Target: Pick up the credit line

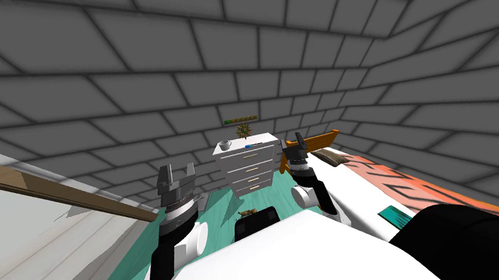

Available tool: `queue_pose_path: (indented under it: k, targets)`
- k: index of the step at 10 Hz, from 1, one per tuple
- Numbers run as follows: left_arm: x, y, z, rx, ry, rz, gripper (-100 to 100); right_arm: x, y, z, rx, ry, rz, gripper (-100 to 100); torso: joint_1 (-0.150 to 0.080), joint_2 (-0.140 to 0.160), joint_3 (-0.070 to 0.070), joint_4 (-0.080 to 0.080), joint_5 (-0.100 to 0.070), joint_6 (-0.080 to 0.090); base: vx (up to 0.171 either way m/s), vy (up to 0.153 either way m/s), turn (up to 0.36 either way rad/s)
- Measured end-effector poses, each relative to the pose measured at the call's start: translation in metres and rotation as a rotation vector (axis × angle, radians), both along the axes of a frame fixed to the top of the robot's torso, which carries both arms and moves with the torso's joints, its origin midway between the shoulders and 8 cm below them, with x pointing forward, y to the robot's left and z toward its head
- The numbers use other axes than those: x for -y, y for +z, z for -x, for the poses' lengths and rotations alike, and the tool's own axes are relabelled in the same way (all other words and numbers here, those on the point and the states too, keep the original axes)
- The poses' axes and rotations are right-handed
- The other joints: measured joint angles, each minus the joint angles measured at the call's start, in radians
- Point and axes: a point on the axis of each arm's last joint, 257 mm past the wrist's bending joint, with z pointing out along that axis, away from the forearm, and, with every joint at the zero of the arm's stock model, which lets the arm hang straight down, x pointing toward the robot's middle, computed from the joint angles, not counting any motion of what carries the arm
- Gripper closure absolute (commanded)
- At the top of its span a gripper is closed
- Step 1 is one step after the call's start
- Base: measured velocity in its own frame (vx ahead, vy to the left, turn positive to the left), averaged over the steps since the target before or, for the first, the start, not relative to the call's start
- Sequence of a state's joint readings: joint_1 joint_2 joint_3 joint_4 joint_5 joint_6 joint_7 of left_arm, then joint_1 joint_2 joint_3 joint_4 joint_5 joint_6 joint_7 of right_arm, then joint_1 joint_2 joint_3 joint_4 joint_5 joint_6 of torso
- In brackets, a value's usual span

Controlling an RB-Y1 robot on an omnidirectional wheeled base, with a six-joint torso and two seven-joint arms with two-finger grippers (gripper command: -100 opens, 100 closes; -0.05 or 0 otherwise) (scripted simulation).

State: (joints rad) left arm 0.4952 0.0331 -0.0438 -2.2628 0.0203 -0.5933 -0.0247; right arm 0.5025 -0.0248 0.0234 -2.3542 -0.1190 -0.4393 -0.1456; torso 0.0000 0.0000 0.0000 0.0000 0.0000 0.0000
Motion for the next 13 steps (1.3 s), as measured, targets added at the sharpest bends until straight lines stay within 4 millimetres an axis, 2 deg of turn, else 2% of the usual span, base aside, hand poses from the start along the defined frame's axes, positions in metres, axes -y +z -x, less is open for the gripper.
queue_pose_path:
  k: [4,11,13]
  targets:
    - [0.0,0.0,0.0,0.0,0.0,0.0,0,-0.009,-0.024,-0.017,-0.068,-0.019,0.144,-100,0.01,0.001,0.0,0.0,0.002,0.0,-0.017,0.131,0.015]
    - [0.0,0.0,0.0,0.0,0.0,0.0,0,0.0,-0.097,-0.057,-0.24,-0.141,0.544,-100,0.011,0.002,0.001,0.0,0.003,0.0,-0.04,0.168,0.018]
    - [0.0,0.0,0.0,0.0,0.0,0.0,0,0.004,-0.118,-0.061,-0.278,-0.171,0.636,-100,0.012,0.003,0.002,0.001,0.003,0.0,-0.045,0.164,0.01]
